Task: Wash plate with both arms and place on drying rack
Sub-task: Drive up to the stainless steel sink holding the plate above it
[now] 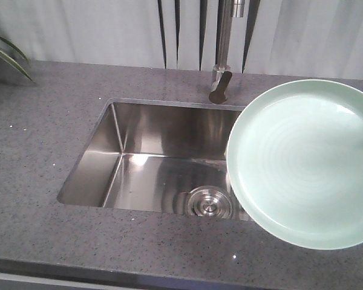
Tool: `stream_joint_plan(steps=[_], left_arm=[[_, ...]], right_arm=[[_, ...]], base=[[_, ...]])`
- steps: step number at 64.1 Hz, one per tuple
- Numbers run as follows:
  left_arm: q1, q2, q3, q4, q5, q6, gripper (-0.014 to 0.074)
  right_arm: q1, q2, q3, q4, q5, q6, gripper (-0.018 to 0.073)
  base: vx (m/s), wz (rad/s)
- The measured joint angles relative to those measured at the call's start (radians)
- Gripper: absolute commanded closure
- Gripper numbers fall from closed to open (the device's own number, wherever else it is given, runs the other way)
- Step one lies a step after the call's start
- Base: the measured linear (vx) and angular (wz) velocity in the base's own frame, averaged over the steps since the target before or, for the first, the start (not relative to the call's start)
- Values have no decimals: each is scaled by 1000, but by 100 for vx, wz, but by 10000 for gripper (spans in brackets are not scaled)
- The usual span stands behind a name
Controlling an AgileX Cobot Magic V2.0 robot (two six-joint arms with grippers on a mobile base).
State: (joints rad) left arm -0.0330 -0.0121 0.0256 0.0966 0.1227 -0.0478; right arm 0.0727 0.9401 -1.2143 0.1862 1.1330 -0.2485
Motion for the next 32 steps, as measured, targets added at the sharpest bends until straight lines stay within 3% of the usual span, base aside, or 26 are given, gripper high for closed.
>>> stream_joint_plan(steps=[32], left_arm=[[0,0,0,0,0,0,594]], right_arm=[[0,0,0,0,0,0,567]], base=[[5,-17]])
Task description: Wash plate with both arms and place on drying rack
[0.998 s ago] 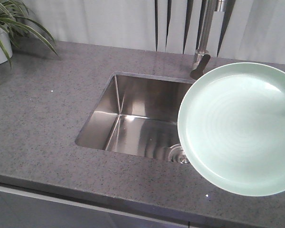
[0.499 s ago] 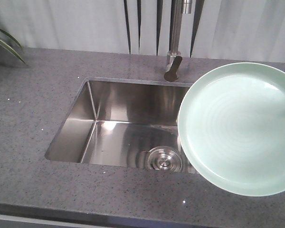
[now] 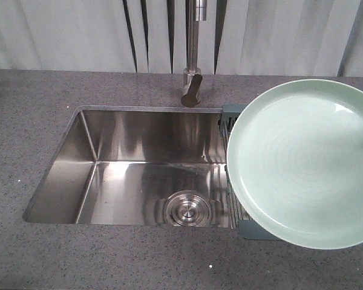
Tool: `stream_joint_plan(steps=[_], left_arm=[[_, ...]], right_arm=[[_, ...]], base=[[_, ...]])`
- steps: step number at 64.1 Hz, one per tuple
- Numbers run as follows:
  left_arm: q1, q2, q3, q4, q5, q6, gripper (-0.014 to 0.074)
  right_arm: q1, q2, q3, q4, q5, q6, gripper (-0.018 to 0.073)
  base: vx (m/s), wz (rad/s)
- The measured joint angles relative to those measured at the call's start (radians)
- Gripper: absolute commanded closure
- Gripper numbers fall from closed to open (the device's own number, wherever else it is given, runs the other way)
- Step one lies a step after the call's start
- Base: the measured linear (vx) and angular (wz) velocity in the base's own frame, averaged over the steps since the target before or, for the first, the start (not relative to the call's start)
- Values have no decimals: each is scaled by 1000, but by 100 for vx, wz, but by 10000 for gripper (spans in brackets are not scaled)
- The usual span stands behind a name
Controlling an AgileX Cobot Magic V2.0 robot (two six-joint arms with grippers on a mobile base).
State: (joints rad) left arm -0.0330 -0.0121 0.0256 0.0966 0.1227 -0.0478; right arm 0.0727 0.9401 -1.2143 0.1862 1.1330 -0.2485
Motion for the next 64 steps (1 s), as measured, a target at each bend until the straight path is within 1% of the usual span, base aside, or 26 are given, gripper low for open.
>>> stream_joint_plan(steps=[64], left_arm=[[0,0,0,0,0,0,594]], right_arm=[[0,0,0,0,0,0,567]], base=[[2,-4]])
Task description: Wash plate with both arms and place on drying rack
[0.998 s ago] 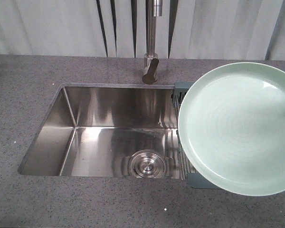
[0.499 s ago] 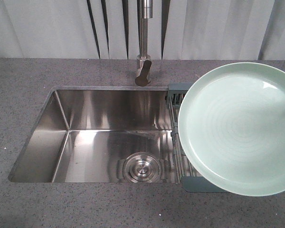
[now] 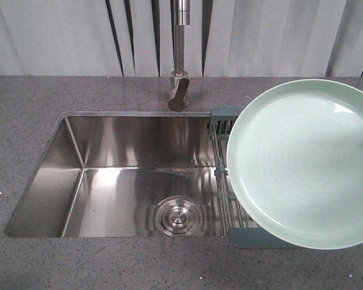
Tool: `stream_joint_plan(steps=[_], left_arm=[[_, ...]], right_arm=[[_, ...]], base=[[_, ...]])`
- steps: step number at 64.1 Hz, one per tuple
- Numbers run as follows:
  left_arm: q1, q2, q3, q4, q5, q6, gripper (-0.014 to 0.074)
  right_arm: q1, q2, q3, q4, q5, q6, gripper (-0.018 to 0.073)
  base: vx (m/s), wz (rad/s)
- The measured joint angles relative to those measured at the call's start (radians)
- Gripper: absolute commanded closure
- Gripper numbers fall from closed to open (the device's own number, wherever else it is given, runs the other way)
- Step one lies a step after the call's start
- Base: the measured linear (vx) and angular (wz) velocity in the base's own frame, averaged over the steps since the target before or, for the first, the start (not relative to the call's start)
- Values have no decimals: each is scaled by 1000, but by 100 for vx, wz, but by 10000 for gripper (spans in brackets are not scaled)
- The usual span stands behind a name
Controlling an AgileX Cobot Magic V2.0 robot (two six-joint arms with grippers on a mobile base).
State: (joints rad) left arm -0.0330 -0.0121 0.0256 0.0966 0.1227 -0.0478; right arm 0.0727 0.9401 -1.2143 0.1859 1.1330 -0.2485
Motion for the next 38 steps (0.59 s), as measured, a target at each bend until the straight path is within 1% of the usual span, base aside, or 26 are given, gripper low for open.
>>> stream_joint_plan(steps=[38], left_arm=[[0,0,0,0,0,0,594]], right_arm=[[0,0,0,0,0,0,567]], base=[[4,-3]])
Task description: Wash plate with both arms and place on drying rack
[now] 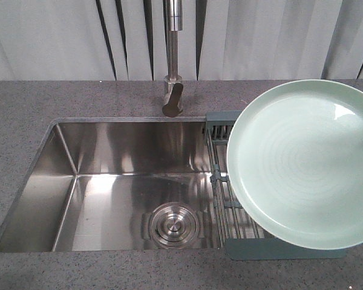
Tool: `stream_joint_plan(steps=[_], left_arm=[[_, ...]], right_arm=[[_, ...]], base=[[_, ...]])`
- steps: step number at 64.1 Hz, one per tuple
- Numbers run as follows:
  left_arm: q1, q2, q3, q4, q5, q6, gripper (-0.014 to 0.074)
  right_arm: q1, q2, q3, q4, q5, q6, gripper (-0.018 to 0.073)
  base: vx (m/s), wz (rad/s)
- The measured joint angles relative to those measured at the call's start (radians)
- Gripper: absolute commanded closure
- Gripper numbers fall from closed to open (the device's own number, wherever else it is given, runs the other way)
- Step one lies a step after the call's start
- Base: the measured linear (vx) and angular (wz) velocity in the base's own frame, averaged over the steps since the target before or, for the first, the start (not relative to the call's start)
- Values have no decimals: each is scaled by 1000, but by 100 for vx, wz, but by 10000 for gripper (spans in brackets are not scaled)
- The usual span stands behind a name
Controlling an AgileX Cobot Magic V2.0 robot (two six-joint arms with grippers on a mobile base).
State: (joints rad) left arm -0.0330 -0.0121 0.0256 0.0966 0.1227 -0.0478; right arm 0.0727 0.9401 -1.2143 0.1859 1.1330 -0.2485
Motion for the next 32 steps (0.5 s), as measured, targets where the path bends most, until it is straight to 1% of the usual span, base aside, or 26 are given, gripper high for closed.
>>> stream_joint_plan(steps=[32], left_arm=[[0,0,0,0,0,0,594]], right_arm=[[0,0,0,0,0,0,567]], base=[[0,0]])
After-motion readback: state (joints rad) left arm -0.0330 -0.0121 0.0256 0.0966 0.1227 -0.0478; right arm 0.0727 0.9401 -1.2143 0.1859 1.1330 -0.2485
